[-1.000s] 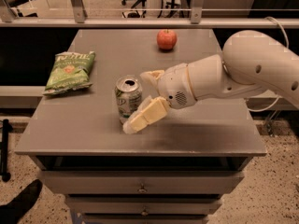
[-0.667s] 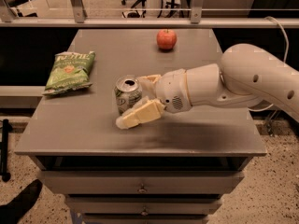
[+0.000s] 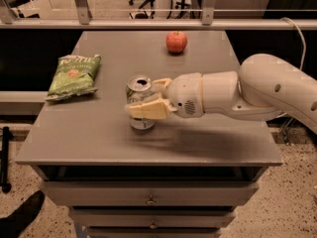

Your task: Move 7up can near apple

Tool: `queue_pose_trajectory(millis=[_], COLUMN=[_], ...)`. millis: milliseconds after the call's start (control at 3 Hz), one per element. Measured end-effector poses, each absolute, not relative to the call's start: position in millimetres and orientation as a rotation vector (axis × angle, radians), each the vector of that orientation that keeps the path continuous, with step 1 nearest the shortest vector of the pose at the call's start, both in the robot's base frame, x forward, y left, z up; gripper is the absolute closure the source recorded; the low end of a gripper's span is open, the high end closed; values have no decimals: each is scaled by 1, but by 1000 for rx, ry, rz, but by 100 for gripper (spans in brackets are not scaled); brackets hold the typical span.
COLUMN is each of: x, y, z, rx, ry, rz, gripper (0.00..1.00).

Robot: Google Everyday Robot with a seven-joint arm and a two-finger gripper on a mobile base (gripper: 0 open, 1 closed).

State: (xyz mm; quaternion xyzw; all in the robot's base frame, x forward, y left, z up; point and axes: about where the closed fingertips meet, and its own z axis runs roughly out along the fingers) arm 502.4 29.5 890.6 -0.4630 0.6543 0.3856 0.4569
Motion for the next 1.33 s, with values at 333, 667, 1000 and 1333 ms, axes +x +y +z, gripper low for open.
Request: queue_pose_trajectory(millis=[333,667,1000,1333], x=[514,520,525,559], y=[-5,-12,-16,-48], z=[917,930,930,934], rx=[-1139,-1135,-1126,-1055], ry=[1604,1589,1589,1585], rz=[854,830,815,711], gripper=[95,100,100,100])
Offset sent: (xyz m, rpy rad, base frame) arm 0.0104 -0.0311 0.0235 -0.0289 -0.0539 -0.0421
